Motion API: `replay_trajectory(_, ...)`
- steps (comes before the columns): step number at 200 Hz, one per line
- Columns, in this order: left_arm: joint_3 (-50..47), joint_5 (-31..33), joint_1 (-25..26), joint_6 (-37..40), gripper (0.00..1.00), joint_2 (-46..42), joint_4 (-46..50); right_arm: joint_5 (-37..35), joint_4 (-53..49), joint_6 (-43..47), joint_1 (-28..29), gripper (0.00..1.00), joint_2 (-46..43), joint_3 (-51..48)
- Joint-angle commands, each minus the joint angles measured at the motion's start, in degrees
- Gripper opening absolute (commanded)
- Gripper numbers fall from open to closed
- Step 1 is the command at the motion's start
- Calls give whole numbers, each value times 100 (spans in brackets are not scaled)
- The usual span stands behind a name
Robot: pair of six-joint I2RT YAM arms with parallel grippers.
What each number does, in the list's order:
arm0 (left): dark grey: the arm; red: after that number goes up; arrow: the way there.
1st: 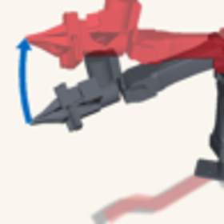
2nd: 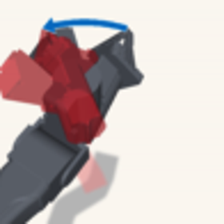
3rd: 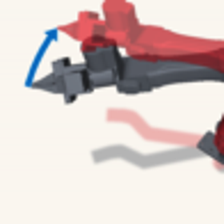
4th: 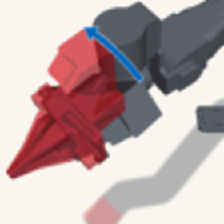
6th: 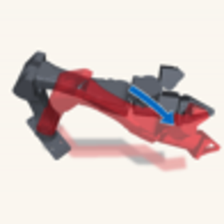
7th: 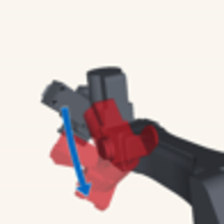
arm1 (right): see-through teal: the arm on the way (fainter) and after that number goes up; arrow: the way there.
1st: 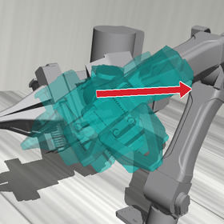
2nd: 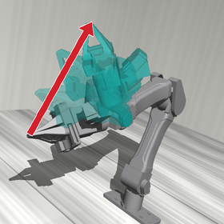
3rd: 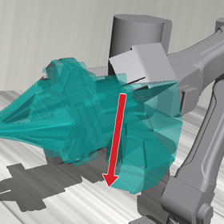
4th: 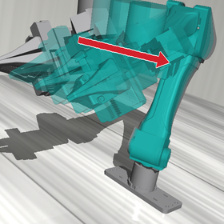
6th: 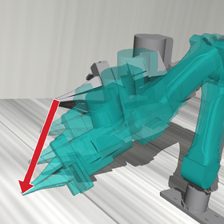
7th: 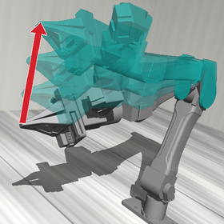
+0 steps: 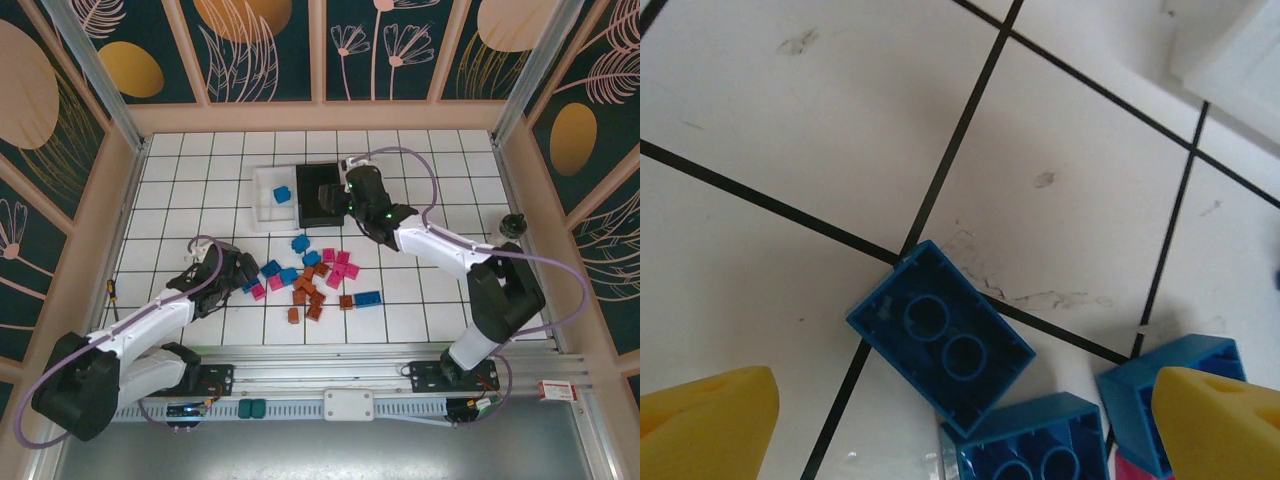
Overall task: Sort the legos into containers by color
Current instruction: Pick up the lego from the bottom-left of the table.
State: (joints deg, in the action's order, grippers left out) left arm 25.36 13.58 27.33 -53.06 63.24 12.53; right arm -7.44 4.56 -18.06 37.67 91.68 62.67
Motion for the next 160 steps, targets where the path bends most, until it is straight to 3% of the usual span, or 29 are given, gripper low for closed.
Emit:
replay_trajectory(1, 83, 104, -57, -70, 95, 354, -400, -67, 199, 40, 20, 62, -278, -322)
replay_trajectory(28, 195, 11, -88, -30, 93, 705, -794, -47, 257, 29, 70, 62, -565, -575)
replay_trajectory(72, 349, 178, -221, 89, 79, 1435, -846, -107, 370, -49, 81, 61, -1077, -1068)
replay_trajectory(111, 529, 168, -228, 181, 54, 2055, -799, -196, 408, -66, 82, 61, -1322, -1331)
replay_trajectory(160, 658, 188, -228, 216, 36, 1819, -745, -220, 478, -146, 82, 61, -1474, -1535)
